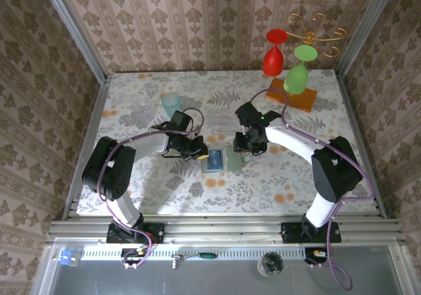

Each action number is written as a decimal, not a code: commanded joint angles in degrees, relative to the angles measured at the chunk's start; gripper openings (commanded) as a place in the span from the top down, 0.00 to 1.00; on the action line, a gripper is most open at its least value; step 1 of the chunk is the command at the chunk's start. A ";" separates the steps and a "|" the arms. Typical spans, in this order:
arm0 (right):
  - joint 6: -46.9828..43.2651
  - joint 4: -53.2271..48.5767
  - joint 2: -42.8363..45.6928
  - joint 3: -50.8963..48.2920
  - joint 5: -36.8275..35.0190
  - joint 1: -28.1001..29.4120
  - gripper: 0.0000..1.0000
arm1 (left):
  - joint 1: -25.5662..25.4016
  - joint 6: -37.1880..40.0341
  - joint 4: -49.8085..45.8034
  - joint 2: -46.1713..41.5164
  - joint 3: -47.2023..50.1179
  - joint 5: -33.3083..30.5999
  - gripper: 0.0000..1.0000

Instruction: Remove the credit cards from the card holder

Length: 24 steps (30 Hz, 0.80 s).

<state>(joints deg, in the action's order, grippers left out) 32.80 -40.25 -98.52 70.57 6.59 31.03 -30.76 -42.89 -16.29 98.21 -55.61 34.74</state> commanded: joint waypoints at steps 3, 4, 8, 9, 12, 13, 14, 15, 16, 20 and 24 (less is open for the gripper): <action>0.58 -0.78 -5.07 2.20 0.41 0.96 0.57 | -0.68 -0.34 -0.43 0.76 -1.97 -0.47 0.96; 0.37 -1.31 -5.78 2.57 -0.31 1.05 0.54 | -0.70 -0.07 -0.73 0.81 -1.96 -0.83 0.96; 0.14 -0.86 -8.11 2.91 -0.71 1.05 0.46 | -0.70 0.78 -1.92 1.01 -2.00 -1.89 0.96; 0.15 -0.32 -8.59 2.82 -0.21 1.05 0.46 | -0.70 0.92 -1.97 1.01 -2.00 -1.94 0.96; 0.69 1.34 -9.68 2.16 1.35 1.03 0.45 | -0.70 0.88 -2.06 0.93 -1.92 -2.04 0.96; 0.76 1.65 -9.94 2.09 1.72 1.05 0.46 | -0.70 0.88 -2.01 0.91 -1.88 -2.12 0.96; 0.80 2.16 -10.14 2.03 2.07 1.01 0.45 | -0.70 0.90 -2.06 0.76 -1.80 -2.18 0.96; 0.78 2.77 -10.12 1.78 2.69 1.05 0.46 | -0.70 0.95 -2.00 0.60 -1.78 -2.28 0.96; 0.80 3.28 -10.20 1.60 3.07 1.04 0.46 | -0.65 1.07 -2.01 0.52 -1.74 -2.31 0.96; -0.04 4.03 -10.57 1.40 4.26 1.08 0.49 | -0.69 1.41 -2.19 0.31 -1.54 -2.75 0.95; -0.41 4.47 -10.81 1.15 4.83 1.05 0.55 | -0.69 1.38 -2.12 0.31 -1.16 -3.01 0.95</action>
<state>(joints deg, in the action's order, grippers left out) 32.93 -36.21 -108.03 71.75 9.72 31.79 -31.16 -42.81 -17.23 98.56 -56.36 32.58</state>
